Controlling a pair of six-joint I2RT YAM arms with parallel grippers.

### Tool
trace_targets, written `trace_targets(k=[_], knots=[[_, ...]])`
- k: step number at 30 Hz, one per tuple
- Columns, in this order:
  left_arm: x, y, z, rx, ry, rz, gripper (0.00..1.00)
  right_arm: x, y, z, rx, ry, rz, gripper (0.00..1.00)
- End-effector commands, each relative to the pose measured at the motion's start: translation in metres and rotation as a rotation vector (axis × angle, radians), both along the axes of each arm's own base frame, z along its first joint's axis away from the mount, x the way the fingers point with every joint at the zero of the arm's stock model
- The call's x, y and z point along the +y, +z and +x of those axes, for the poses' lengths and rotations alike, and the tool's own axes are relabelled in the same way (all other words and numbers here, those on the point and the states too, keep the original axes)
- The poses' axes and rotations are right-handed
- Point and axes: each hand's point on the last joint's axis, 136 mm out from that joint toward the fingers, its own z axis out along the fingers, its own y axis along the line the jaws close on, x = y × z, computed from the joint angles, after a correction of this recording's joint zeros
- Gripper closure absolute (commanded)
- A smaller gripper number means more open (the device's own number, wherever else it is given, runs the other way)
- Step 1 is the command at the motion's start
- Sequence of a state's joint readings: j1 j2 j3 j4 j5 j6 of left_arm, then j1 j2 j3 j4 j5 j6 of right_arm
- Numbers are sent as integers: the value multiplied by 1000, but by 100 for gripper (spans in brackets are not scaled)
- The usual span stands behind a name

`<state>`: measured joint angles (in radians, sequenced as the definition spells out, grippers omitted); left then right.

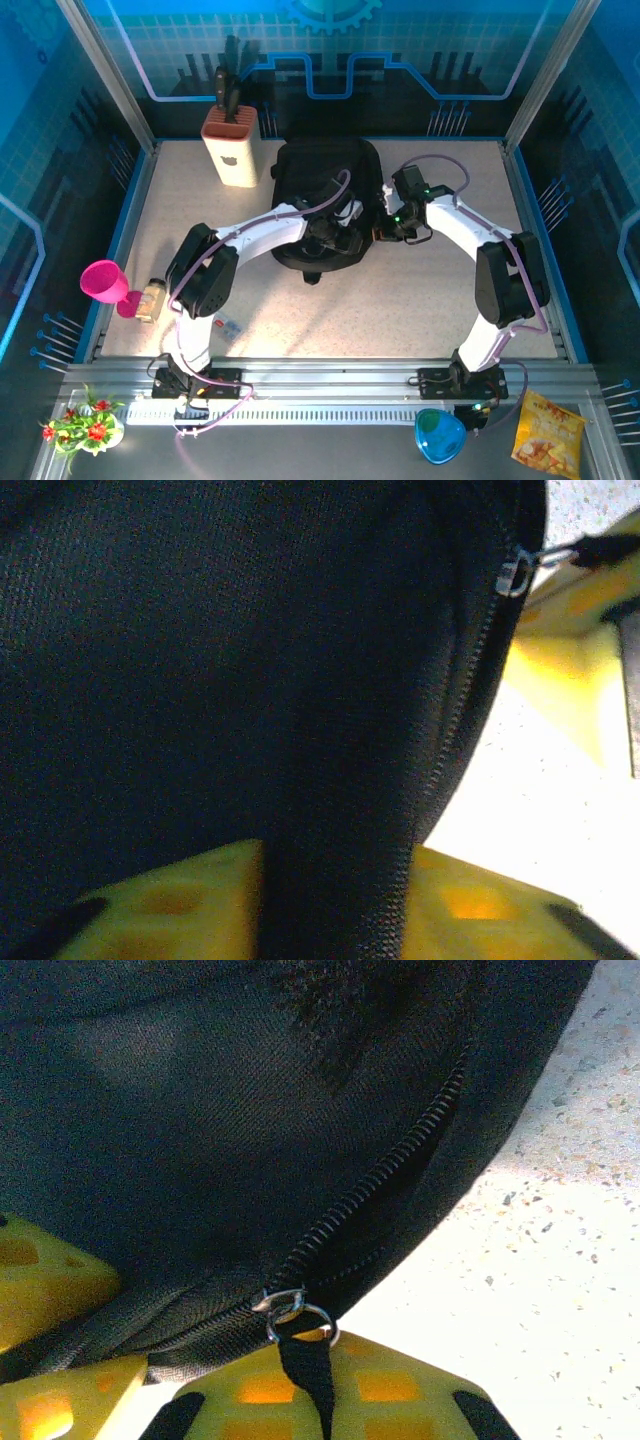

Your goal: Pack books, pencil case, and school supplies into a backpack

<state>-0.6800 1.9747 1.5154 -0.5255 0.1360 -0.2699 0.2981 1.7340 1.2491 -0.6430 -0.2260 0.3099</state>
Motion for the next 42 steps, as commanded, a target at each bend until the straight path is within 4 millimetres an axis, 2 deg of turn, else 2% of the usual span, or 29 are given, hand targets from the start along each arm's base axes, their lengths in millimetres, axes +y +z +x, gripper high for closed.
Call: trace_targets(k=[1, 5, 7, 14, 17, 21, 23, 28, 32, 36, 42], knots=[[1, -5, -7, 25, -13, 22, 78, -6, 9, 13, -10, -36, 22, 95], [4, -11, -18, 56, -26, 8, 90, -12, 8, 22, 3, -71, -7, 96], [4, -12, -25, 71, -37, -10, 93, -16, 5, 27, 14, -90, -34, 96], [12, -17, -51, 122, -68, -29, 95, -39, -5, 38, 48, -166, -171, 89], [13, -16, -56, 128, -75, -40, 94, -35, 2, 40, 31, -162, -139, 85], [11, -15, -56, 129, -78, -53, 94, -20, 23, 35, -19, -124, -30, 78], [9, -14, -54, 124, -76, -61, 93, -14, 33, 30, -41, -105, 19, 74], [4, -11, -53, 125, -78, -85, 92, -8, 45, 11, -77, -103, 98, 63], [3, -12, -53, 131, -75, -89, 92, -6, 48, 2, -100, -107, 114, 57], [3, -12, -54, 134, -74, -90, 91, -3, 46, 1, -122, -87, 82, 51], [3, -13, -54, 138, -69, -88, 90, 4, 35, 11, -131, -20, -32, 52]])
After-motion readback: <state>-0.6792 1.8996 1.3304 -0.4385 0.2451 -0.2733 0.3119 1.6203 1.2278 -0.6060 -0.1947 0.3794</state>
